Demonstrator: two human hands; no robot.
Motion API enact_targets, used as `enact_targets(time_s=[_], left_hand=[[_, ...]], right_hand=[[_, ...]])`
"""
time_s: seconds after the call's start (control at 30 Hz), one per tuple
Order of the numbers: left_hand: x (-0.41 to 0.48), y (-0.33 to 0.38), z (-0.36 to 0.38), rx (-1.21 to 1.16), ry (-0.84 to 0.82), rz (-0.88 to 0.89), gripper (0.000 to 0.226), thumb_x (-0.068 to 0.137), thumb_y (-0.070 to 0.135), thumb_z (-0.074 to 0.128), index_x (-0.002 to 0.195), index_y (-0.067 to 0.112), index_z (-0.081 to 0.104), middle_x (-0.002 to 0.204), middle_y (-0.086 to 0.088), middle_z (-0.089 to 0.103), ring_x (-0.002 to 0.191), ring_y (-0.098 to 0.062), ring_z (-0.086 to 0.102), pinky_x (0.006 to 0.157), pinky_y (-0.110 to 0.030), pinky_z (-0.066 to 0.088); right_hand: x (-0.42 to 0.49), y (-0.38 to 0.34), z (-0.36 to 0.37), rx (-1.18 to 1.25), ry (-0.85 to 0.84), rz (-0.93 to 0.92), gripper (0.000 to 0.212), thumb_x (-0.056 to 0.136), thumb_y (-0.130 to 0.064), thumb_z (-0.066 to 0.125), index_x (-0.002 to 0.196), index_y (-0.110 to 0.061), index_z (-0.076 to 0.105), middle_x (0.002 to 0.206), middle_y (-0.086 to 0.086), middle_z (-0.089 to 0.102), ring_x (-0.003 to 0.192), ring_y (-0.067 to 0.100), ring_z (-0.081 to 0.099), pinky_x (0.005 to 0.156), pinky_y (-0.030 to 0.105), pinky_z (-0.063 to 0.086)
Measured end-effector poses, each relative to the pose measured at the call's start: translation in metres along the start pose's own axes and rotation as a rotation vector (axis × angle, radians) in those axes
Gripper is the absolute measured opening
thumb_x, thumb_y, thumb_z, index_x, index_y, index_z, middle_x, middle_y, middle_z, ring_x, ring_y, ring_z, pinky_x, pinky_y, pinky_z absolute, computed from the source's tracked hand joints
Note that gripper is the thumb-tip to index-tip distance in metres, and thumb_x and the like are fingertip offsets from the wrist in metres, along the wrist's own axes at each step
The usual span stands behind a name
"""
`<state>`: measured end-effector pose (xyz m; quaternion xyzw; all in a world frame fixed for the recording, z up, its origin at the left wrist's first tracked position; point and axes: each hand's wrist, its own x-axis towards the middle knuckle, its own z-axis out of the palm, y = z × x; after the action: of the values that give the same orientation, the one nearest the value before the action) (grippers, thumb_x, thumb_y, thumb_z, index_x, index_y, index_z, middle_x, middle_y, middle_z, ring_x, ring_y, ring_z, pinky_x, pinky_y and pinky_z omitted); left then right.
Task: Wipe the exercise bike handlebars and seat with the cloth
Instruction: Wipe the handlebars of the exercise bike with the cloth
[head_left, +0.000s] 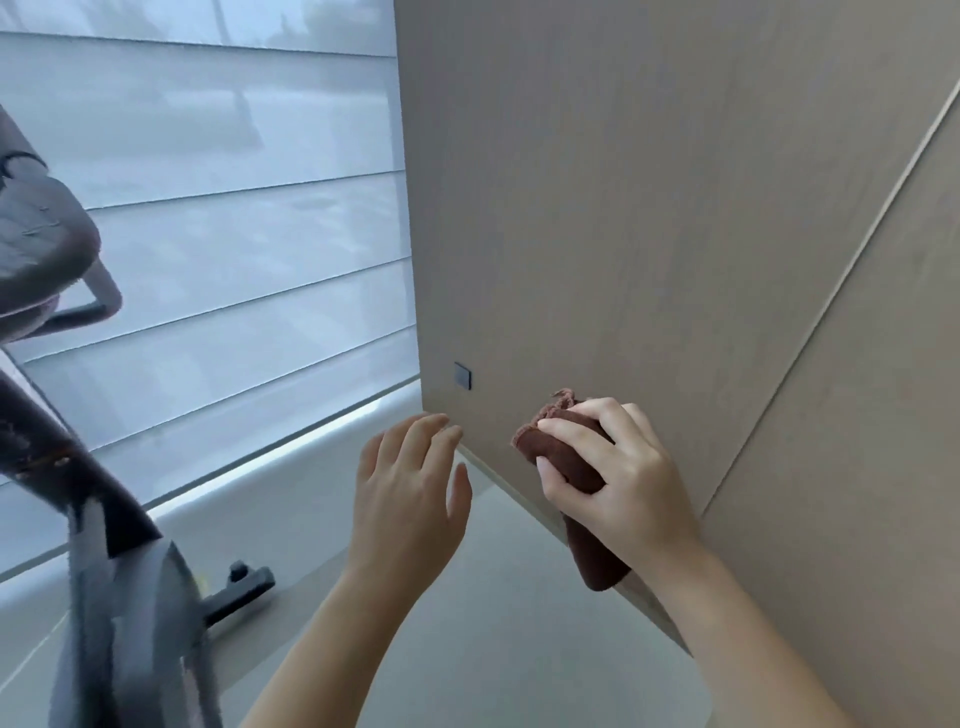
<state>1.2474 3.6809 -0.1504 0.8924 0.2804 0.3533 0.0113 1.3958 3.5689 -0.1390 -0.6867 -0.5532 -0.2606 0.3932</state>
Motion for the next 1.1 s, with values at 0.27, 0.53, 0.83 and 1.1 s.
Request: enact_targets(time_s=[0.27,0.53,0.83,1.1], left_hand=[[0.039,-0.049,-0.003,0.177,0.138,-0.209,0.026,0.077,0.011,0.060,0.102,0.003,0.065,0.107,-0.014,0.066,0.100,-0.036,0.059,0.087,-0.046,0.044],[0.073,-0.119,-0.028,0.307,0.264,-0.306,0.034,0.082,0.022,0.044,0.104,0.003,0.062,0.109,-0.015,0.064,0.104,-0.036,0.057,0.090,-0.045,0.041],[0.087,-0.232,-0.095,0.488,0.403,-0.356,0.035,0.083,0.023,0.049,0.108,0.002,0.060,0.117,-0.017,0.060,0.112,-0.035,0.052,0.097,-0.043,0.034],[0.069,-0.313,-0.135,0.616,0.336,-0.444,0.040,0.083,0.032,0.046,0.107,0.002,0.060,0.115,-0.016,0.061,0.114,-0.034,0.052,0.097,-0.045,0.035]], right_hand=[[0.075,0.019,0.065,0.225,-0.054,-0.123,0.024,0.078,-0.028,0.060,0.095,-0.015,0.072,0.091,0.004,0.064,0.080,0.024,0.056,0.072,0.032,0.051],[0.130,-0.008,0.146,0.435,-0.116,-0.243,0.026,0.079,-0.029,0.059,0.095,-0.014,0.072,0.092,0.003,0.065,0.083,0.024,0.057,0.072,0.034,0.052],[0.214,-0.105,0.253,0.639,-0.162,-0.348,0.028,0.078,-0.030,0.058,0.098,-0.014,0.071,0.094,0.004,0.064,0.087,0.020,0.057,0.083,0.022,0.044],[0.279,-0.205,0.323,0.789,-0.190,-0.497,0.027,0.081,-0.030,0.058,0.101,-0.016,0.070,0.097,0.003,0.062,0.091,0.023,0.056,0.087,0.018,0.040]])
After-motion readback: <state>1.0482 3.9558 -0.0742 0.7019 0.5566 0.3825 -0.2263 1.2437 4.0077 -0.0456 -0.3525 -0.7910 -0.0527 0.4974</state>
